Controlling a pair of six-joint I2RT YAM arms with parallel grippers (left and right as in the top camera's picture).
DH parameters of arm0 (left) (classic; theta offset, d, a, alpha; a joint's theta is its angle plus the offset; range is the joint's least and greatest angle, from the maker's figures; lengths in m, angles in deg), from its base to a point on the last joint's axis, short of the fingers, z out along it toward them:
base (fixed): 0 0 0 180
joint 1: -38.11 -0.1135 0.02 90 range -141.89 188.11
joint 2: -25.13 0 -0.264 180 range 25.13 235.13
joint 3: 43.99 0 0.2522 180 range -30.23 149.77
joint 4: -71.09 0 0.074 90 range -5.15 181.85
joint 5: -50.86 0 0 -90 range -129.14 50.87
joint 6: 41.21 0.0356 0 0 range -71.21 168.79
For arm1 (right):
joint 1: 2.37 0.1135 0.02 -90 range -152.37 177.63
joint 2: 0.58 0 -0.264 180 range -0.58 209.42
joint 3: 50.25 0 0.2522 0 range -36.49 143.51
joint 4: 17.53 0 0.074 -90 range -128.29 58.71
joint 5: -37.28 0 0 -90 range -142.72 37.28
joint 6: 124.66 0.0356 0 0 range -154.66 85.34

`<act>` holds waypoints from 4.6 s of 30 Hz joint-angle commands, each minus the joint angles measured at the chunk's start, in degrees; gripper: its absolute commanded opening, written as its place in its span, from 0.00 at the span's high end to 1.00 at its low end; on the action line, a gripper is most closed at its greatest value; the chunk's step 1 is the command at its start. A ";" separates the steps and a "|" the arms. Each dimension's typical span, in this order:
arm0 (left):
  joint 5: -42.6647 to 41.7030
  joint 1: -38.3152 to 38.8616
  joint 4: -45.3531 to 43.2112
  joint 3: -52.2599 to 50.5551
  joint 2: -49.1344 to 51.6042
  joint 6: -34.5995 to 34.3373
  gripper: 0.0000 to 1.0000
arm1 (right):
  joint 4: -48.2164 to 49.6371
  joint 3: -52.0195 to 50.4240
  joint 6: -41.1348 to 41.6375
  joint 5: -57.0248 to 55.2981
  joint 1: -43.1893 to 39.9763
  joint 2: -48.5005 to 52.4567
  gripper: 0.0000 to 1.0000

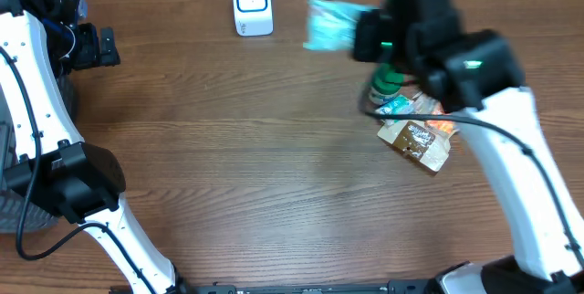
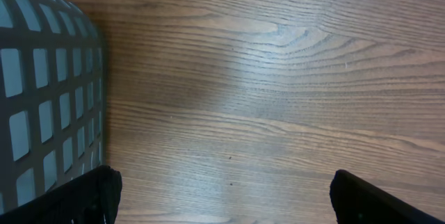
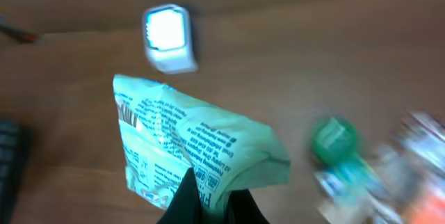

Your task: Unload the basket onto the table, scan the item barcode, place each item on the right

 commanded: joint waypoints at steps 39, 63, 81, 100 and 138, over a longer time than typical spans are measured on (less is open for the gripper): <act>-0.26 0.42 -0.04 1.07 -0.94 0.46 0.00 | -4.17 -18.80 2.64 7.32 -26.56 -6.82 0.48; -0.26 0.44 -0.04 1.07 -0.94 0.46 0.00 | -15.39 -6.84 -6.49 10.58 -21.24 -32.46 0.00; -0.24 0.44 -0.04 1.07 -0.94 0.46 0.00 | 59.80 -78.79 -9.27 11.19 -20.04 -67.95 0.00; -0.24 0.44 -0.04 1.07 -0.94 0.46 0.01 | 71.34 -109.07 -9.27 6.95 -16.50 -89.55 0.00; -0.22 0.85 -0.04 1.07 -1.60 0.46 0.00 | 63.23 -109.07 -8.44 9.51 -16.46 -91.54 0.00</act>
